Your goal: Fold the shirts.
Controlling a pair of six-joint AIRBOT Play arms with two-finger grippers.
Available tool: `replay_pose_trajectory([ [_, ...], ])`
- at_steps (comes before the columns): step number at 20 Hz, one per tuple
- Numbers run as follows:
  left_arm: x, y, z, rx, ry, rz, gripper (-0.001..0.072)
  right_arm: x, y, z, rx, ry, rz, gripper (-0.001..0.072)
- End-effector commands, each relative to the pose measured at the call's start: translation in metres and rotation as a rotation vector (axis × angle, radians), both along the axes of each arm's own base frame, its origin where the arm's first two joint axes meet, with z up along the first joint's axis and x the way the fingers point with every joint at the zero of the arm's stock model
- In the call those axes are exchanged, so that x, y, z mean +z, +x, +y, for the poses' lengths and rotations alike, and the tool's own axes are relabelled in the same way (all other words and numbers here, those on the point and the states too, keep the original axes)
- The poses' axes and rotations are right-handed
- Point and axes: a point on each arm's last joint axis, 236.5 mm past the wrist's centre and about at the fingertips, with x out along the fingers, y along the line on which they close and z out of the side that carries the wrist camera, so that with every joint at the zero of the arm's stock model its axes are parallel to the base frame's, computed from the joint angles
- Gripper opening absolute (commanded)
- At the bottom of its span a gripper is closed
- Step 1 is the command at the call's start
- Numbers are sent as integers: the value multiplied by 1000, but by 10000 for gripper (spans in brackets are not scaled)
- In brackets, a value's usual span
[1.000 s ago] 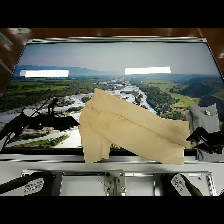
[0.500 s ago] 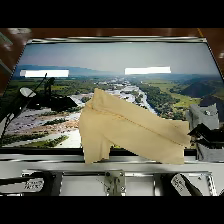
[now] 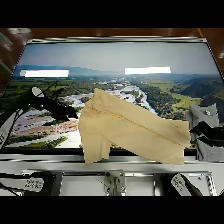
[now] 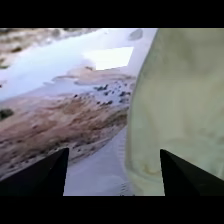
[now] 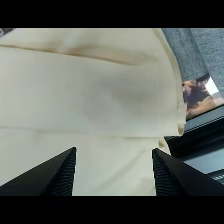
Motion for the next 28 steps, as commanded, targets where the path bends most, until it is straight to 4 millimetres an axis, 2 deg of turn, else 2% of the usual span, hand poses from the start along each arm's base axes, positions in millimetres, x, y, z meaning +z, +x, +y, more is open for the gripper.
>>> replay_pose_trajectory([
  [1,-17,-7,-26,-12,-47,56,676,-9,-7,5,12,36,50,593],
  [4,-23,-25,-44,-96,-52,96,665,-27,-34,33,70,211,211,593],
  [6,-24,-31,-51,-124,-53,112,651,-32,-43,41,106,272,264,593],
  [7,-24,-32,-53,-129,-53,112,500,-34,-43,41,104,268,262,592],
  [8,-23,-32,-55,-124,-59,115,236,-36,-44,41,109,267,265,593],
  [9,-22,-32,-57,-120,-69,117,73,-40,-51,42,129,264,280,594],
  [10,-19,-32,-60,-121,-88,114,46,-49,-66,39,153,240,327,690],
  [12,-13,-33,-64,-149,-111,110,45,-69,-95,34,175,192,418,692],
  [14,-5,-30,-65,-158,-117,101,44,-84,-105,44,180,203,424,692],
  [16,3,-25,-66,-163,-121,82,44,-93,-94,55,161,228,361,692],
  [18,10,-25,-67,-179,-128,89,44,-96,-79,56,125,227,302,691],
  [23,21,-18,-72,-162,-146,83,44,-101,-68,57,103,225,259,690],
  [25,30,-12,-81,-150,-186,65,45,-109,-64,67,115,266,264,690],
  [28,32,-8,-79,-152,-191,53,44,-120,-63,96,221,334,303,682],
])
